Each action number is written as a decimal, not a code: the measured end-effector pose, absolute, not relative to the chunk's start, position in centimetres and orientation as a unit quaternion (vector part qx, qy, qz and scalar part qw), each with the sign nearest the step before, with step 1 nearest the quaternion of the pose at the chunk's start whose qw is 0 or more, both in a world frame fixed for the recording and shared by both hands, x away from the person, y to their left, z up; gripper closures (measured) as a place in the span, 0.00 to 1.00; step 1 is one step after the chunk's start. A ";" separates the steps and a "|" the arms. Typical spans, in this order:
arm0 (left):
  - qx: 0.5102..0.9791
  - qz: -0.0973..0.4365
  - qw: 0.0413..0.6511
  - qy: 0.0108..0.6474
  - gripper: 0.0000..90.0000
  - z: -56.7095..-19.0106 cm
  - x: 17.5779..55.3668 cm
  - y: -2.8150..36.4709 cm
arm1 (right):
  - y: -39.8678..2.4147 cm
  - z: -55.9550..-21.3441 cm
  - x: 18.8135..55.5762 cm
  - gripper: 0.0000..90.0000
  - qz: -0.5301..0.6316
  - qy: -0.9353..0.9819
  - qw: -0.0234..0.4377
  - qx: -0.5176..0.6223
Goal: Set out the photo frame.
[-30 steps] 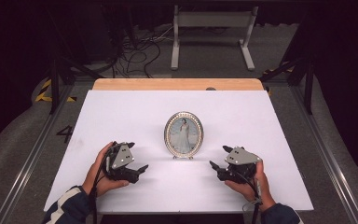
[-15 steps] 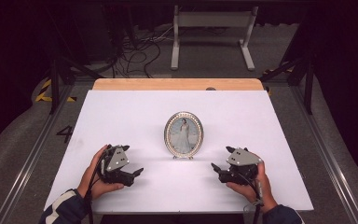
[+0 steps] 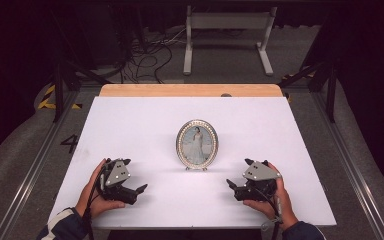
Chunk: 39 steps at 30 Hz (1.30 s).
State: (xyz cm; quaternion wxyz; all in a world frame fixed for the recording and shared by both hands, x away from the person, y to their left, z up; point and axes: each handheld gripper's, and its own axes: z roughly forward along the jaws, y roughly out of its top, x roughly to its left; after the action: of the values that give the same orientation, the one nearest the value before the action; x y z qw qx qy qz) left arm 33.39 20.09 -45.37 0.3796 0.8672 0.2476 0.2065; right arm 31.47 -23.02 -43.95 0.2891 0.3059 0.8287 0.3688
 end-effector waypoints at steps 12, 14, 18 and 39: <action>0.867 0.203 0.379 0.251 0.03 -45.8 32.7 21.4 | -24.5 -44.6 30.5 0.12 0.363 0.826 0.293 0.317; 0.868 0.204 0.377 0.251 0.04 -45.8 32.5 21.6 | -24.7 -44.6 30.4 0.12 0.363 0.825 0.294 0.318; 0.865 0.204 0.380 0.256 0.04 -45.9 32.2 22.1 | -25.1 -44.8 30.2 0.12 0.361 0.823 0.296 0.322; 0.863 0.198 0.381 0.267 0.04 -46.2 31.5 23.2 | -25.8 -45.5 29.2 0.12 0.351 0.827 0.297 0.324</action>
State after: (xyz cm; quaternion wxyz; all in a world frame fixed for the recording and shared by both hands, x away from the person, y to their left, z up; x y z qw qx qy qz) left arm 31.49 23.18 -46.19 0.3813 0.8628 0.2666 0.1976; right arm 29.21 -25.79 -45.46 0.2966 0.3237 0.8270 0.3511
